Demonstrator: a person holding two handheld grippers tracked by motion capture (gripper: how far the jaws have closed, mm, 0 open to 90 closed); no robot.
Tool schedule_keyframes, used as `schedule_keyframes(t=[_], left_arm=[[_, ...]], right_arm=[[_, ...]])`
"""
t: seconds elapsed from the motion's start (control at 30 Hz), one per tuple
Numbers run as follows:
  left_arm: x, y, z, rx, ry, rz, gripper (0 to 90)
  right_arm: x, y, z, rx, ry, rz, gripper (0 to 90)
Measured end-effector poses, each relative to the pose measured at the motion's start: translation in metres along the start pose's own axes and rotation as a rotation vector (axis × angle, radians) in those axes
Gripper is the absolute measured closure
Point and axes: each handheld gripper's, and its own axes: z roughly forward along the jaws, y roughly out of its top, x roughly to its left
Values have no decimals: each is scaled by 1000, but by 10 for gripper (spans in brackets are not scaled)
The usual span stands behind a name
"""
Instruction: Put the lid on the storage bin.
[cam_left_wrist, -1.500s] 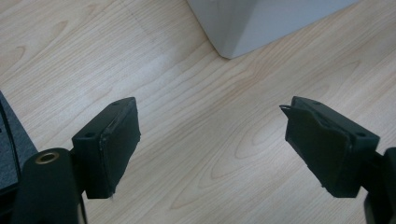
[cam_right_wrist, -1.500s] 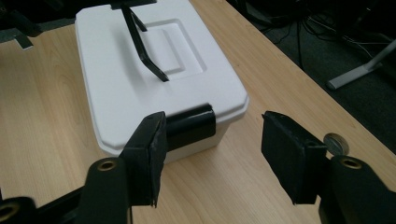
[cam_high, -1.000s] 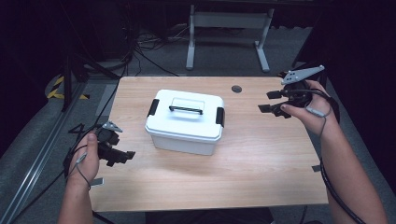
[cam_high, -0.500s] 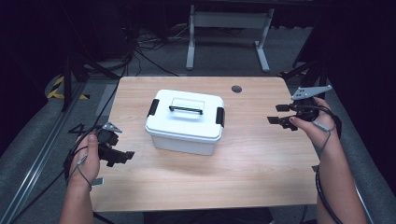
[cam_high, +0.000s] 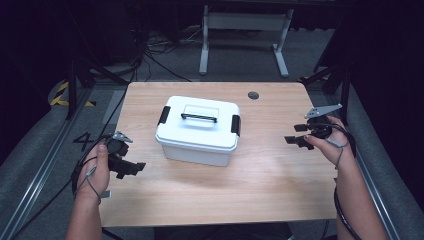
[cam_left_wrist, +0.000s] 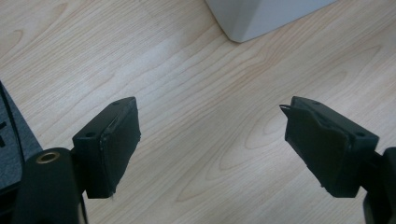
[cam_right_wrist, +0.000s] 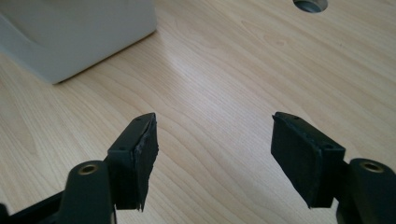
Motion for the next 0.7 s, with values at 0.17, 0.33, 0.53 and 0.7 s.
schedule_keyframes(t=[0.17,0.33,0.53,0.7], left_arm=[[2,0,2,10,-2,11,184],[3,0,5,18,-9,10,186],[3,0,9,32,-15,9,190],[3,1,12,58,-16,25,191]], right_arm=[[-1,-11,11,31,-9,8,323],[-2,-18,20,73,3,9,305],[-2,-25,28,108,15,18,299],[-2,-31,39,178,3,20,284]])
